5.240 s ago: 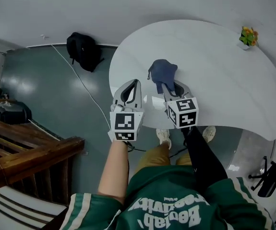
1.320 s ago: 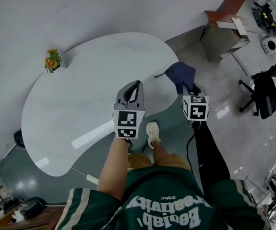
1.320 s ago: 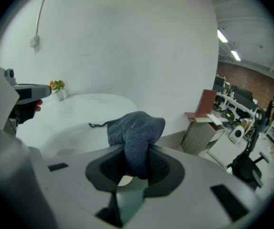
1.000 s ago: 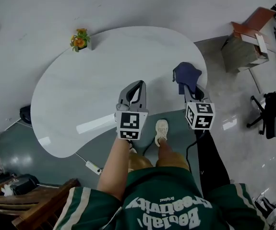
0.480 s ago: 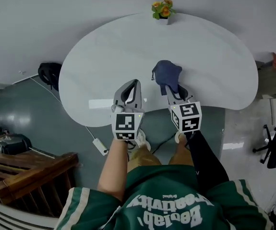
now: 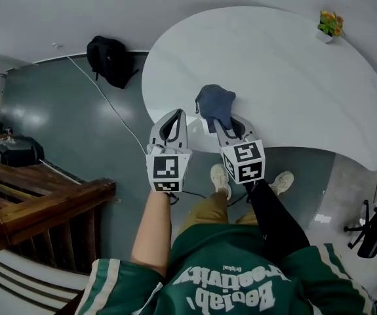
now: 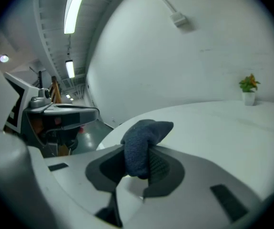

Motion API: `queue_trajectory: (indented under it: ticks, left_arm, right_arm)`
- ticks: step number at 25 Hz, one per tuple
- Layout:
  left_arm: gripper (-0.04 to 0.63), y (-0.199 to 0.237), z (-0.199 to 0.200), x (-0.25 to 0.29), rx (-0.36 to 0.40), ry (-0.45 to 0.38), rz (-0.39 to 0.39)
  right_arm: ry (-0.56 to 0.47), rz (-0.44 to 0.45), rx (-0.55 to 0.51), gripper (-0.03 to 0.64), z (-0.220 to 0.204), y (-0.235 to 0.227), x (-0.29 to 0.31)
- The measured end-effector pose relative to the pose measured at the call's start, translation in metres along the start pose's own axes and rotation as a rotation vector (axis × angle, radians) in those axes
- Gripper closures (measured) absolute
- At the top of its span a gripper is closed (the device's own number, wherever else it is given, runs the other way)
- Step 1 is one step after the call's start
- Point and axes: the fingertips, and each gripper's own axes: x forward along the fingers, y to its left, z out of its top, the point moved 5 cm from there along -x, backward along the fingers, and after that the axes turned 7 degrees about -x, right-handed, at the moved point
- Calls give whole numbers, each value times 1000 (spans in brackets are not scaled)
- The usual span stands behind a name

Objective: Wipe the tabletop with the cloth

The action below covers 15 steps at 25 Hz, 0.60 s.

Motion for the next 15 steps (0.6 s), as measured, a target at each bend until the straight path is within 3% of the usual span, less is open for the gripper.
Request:
queue_trajectory:
  ticks: [7, 11, 15]
  left_arm:
    - [595, 103, -37, -67, -86, 32, 148]
    - [595, 121, -52, -80, -128, 32, 161]
    - [595, 122, -58, -82, -159, 22, 144]
  right_arm:
    - [118, 199, -65, 525, -7, 131, 75]
    - [262, 180, -62, 525, -35, 142, 92]
    - [286, 142, -79, 525, -40, 137, 85]
